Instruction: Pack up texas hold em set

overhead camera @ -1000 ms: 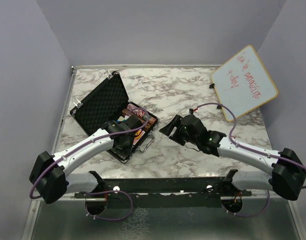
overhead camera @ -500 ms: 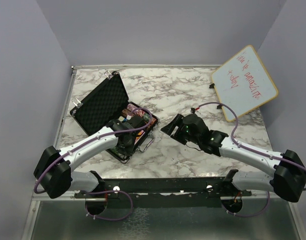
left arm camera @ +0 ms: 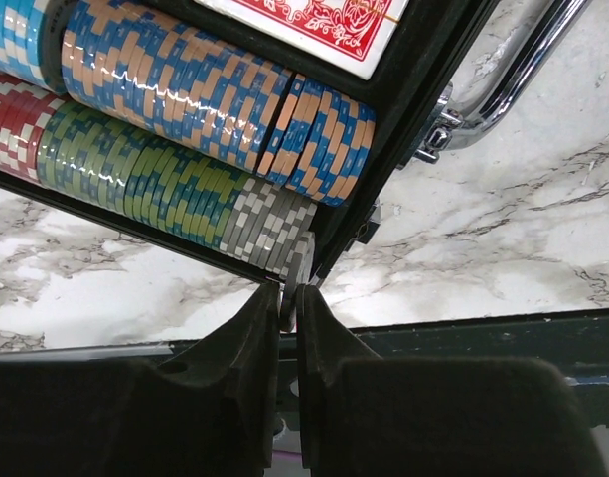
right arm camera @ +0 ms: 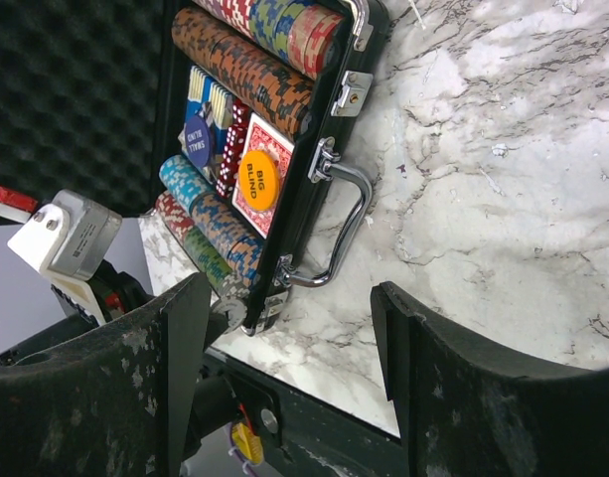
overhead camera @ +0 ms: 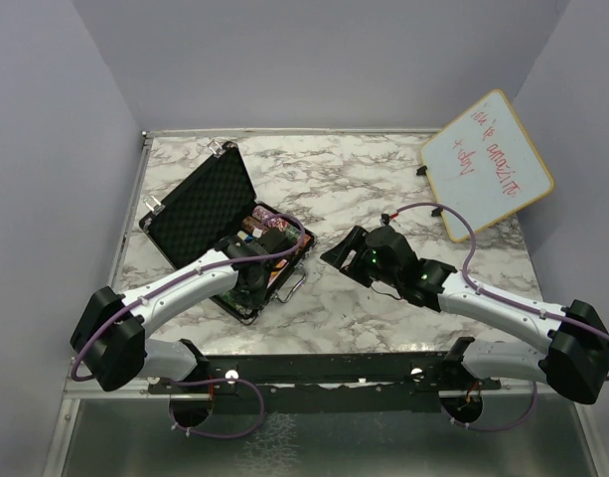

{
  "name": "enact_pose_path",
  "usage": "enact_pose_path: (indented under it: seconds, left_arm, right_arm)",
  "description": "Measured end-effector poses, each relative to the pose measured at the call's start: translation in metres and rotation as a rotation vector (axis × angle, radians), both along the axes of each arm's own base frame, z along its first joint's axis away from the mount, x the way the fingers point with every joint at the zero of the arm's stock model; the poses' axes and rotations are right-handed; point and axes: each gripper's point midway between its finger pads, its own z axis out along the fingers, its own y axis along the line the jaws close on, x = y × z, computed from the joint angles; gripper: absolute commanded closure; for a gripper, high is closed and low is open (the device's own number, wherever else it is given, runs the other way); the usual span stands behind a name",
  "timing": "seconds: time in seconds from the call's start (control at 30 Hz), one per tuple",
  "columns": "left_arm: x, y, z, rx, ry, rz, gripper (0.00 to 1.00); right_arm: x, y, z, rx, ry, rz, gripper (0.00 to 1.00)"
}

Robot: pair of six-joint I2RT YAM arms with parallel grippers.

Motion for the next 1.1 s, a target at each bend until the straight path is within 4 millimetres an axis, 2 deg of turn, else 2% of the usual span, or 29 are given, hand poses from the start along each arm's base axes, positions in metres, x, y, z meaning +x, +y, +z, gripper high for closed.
enact_pose_path:
  seconds: [0.53, 0.67, 0.8, 1.0, 1.1]
  left_arm:
    - [-0.002, 0.002, 0.0, 0.021, 0.0, -0.036, 0.74]
    - [-0.003, 0.001, 0.0, 0.021, 0.0, -0.042, 0.68]
    - [-0.003, 0.001, 0.0, 0.021, 0.0, -0.045, 0.55]
    - [-0.002, 0.0, 0.006, 0.002, -0.021, -0.046, 0.5]
    - [0.001, -0.002, 0.014, -0.023, -0.05, -0.045, 0.5]
  right_arm:
    - [0.001, -0.001, 0.0, -0.005, -0.004, 0.003, 0.28]
    - [0.0, -0.001, 0.0, -0.005, -0.004, 0.003, 0.28]
    - [0.001, -0.001, -0.001, -0.006, -0.004, 0.001, 0.28]
    - [0.0, -0.001, -0.002, -0.016, -0.013, 0.024, 0.28]
    - [-0.003, 0.004, -0.001, -0.013, -0.028, 0.074, 0.37]
